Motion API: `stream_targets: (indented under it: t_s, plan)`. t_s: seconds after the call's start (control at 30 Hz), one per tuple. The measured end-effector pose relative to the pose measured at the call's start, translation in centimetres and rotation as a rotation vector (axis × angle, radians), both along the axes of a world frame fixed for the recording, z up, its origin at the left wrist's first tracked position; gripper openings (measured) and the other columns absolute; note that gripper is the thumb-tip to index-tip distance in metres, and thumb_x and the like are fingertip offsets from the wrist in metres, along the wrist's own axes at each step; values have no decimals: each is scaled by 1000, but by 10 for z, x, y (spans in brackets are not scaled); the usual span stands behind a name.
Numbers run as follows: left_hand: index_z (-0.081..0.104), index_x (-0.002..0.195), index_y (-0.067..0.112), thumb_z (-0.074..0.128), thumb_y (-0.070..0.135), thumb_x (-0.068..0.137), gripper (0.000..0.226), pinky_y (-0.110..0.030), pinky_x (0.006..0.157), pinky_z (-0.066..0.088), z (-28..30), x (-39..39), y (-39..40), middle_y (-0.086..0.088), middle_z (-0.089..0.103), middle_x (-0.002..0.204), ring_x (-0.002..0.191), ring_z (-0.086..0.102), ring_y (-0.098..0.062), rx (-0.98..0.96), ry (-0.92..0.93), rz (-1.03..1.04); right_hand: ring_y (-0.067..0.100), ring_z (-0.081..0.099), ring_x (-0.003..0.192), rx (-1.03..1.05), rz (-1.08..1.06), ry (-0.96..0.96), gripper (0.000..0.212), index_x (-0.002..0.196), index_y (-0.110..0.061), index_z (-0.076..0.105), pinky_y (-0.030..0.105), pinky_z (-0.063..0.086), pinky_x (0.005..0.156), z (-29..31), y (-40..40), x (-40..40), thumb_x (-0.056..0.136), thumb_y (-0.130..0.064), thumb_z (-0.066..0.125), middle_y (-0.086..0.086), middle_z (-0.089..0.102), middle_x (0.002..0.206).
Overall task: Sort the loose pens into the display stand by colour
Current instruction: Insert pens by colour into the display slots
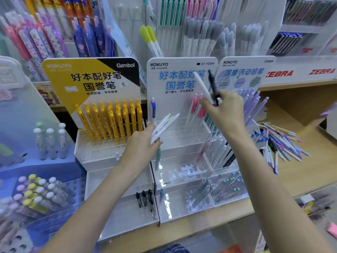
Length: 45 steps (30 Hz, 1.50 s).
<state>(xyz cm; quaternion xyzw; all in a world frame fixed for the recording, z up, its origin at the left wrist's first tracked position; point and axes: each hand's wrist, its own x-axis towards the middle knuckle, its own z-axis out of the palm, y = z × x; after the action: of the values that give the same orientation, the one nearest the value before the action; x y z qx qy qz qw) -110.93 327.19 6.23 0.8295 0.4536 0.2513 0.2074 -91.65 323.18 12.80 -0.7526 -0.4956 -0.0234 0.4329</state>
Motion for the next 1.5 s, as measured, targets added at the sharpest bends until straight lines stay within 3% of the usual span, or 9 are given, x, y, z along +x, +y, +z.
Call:
stream_targets:
  t_s: [0.2,0.47,0.6,0.9,1.03,1.13,1.2,1.33,1.5]
  plan:
    - [53,115,9,55,17,90,26,-15,46,25,0,0,1,-3,53,79,61,45,-14,12,-8,5,23,44,69,-146,-131,-124,24,82,-10,54,28,27,60,-8,8,-7,91,-32,57,4,50,73]
    - [53,116,8,56,18,90,28,-14,48,29,0,3,0,-3,53,82,66,48,-16,14,-19,13,31,55,69,-146,-13,-80,26,84,-2,63,35,42,59,-3,16,7,85,-27,65,15,61,74]
    - [54,111,7,58,15,89,24,-20,51,33,0,2,-1,-4,54,81,66,50,-18,18,-23,12,27,47,67,-206,-13,-88,17,81,-10,59,31,33,60,0,20,-2,85,-25,65,5,49,64]
    - [54,110,7,57,17,90,23,-28,57,38,2,1,0,-6,56,80,67,52,-22,11,-16,8,24,47,72,-282,-85,-237,23,93,-7,62,29,30,60,1,12,-4,92,-30,57,5,53,78]
    - [55,108,6,60,16,89,22,-27,53,37,0,-8,-8,-4,59,80,64,53,-20,91,-106,-60,13,43,53,-16,105,183,18,75,-13,63,20,30,47,-13,-16,-20,86,-27,67,6,56,62]
    - [56,107,7,60,15,89,21,-24,53,37,1,-7,-15,-3,58,77,63,52,-19,153,-130,-112,9,35,39,-86,327,638,18,86,-4,66,22,30,41,-15,-28,-36,85,-22,67,-2,57,52]
    - [56,105,9,62,19,87,21,-20,52,35,4,-4,-17,-1,56,74,62,51,-17,141,-136,-136,10,28,35,-112,376,774,18,86,3,65,22,27,39,-12,-29,-36,86,-15,66,-8,48,40]
    - [57,97,15,71,20,80,22,-12,50,35,8,-6,-11,3,57,73,59,48,-5,-210,-303,-120,8,28,33,-24,276,855,9,83,2,65,19,25,36,-7,-31,-11,82,-7,68,-8,43,37]
    - [58,85,13,60,12,87,3,-14,40,32,12,-16,-12,1,45,63,48,35,-6,-709,-814,-12,11,22,33,87,227,960,6,81,-3,66,19,20,37,-14,-44,16,86,-7,63,-3,34,37]
